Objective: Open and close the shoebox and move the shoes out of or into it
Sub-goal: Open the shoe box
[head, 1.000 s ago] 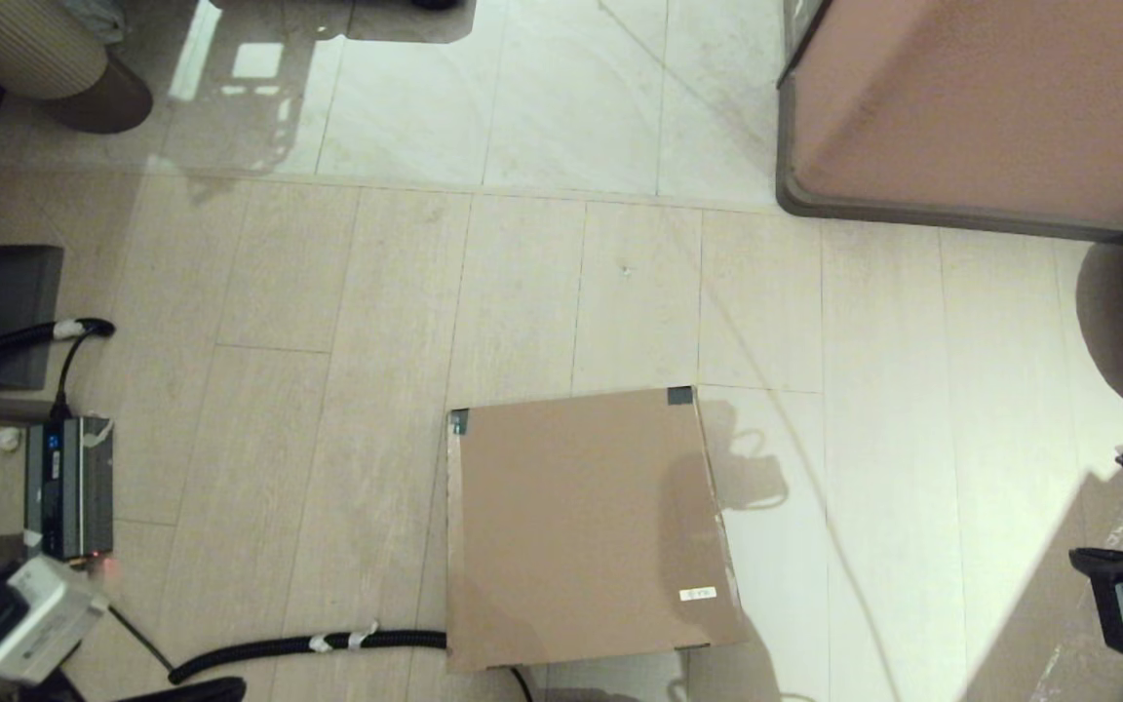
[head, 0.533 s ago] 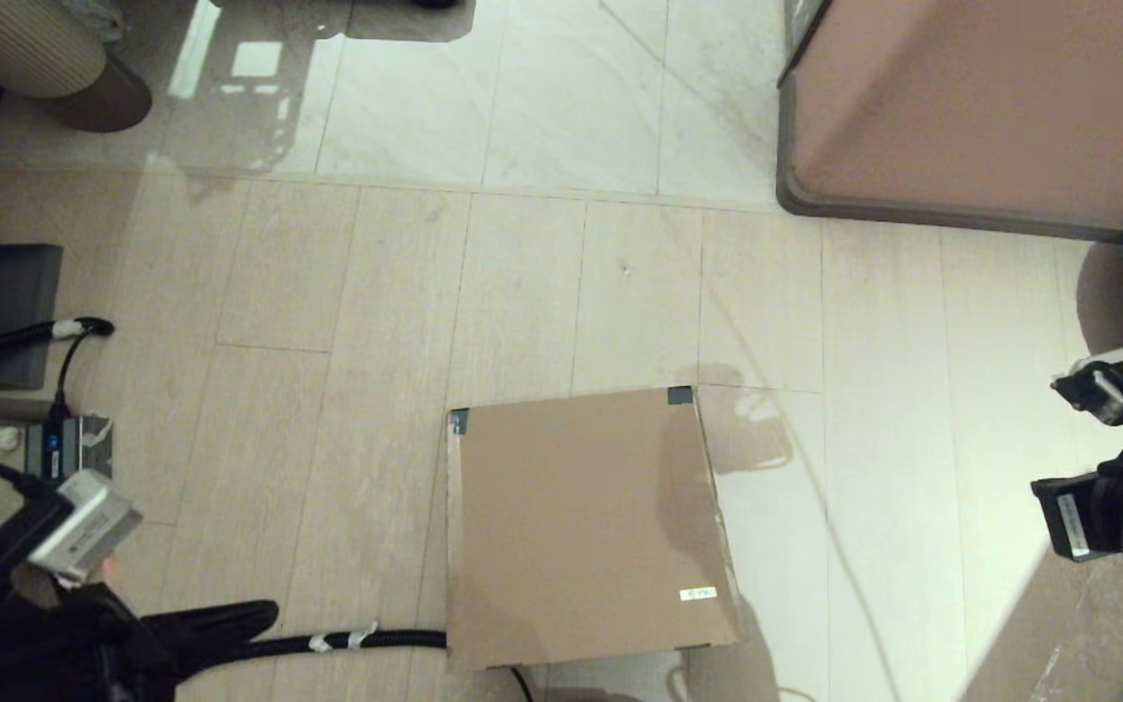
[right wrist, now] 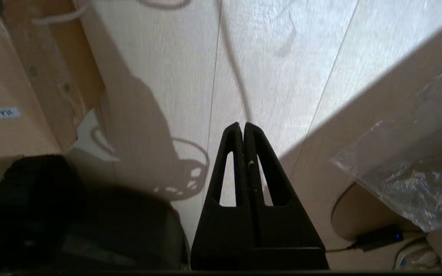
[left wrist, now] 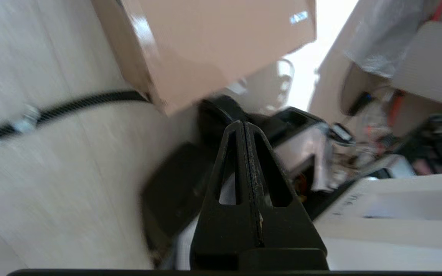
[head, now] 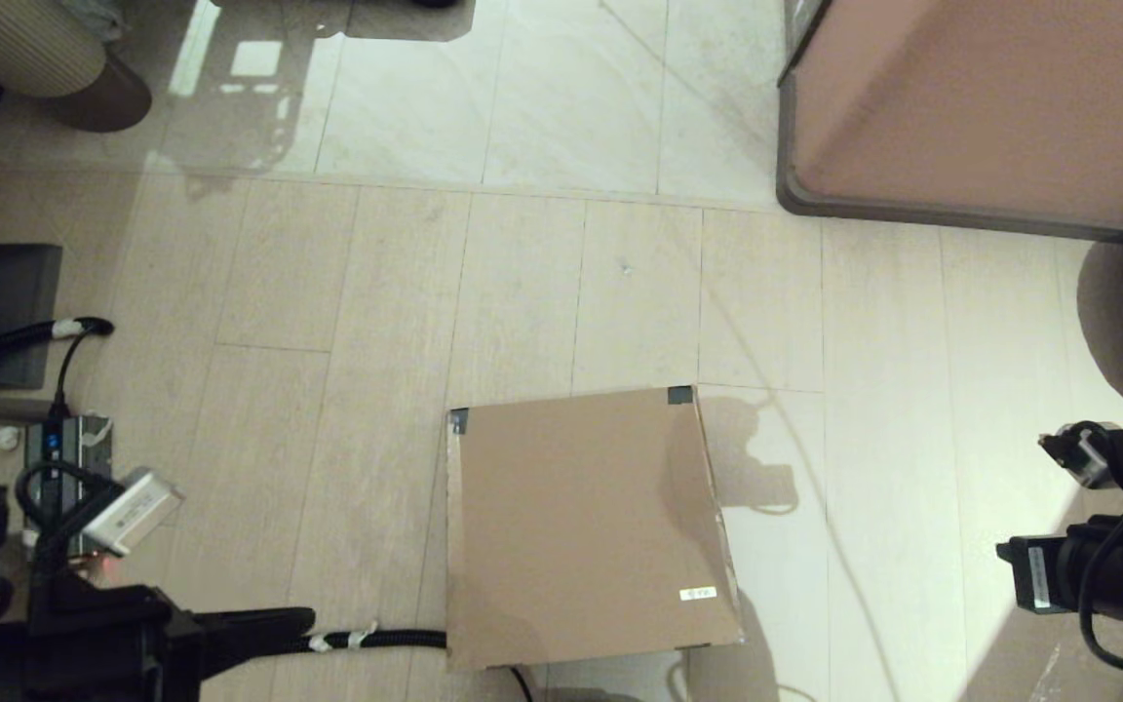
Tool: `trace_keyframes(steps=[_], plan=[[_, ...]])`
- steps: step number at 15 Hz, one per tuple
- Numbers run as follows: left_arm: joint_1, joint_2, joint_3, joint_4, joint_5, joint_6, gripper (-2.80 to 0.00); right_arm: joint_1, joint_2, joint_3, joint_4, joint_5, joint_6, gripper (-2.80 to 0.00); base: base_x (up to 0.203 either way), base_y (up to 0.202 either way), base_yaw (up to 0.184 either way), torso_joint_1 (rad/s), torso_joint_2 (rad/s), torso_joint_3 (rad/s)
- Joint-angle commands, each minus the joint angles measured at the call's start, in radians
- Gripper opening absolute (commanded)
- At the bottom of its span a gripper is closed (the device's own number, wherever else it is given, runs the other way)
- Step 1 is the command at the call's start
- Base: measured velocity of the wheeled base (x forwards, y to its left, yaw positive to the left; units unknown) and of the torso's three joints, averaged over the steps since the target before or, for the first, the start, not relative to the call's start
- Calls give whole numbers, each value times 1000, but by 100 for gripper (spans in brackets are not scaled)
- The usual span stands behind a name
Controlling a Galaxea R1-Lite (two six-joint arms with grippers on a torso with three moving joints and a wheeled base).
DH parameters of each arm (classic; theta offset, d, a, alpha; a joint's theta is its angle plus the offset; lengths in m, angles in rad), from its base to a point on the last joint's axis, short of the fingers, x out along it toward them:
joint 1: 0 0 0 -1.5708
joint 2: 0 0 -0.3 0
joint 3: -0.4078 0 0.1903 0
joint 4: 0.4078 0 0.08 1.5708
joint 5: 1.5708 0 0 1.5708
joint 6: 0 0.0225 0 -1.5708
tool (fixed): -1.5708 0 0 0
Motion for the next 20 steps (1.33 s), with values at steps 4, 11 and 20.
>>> trace_keyframes(steps=[4, 11, 20], plan=[[2, 76, -24, -24, -47, -105, -280, 3, 94, 0, -55, 3, -13, -280, 0, 0, 0, 0, 0, 0], [5, 319, -52, -202, -43, -144, -280, 25, 350, 58, -406, 49, 44, -280, 0, 0, 0, 0, 0, 0], [-17, 595, -51, -492, 114, -135, -280, 96, 689, 72, -838, 136, 40, -280, 0, 0, 0, 0, 0, 0]])
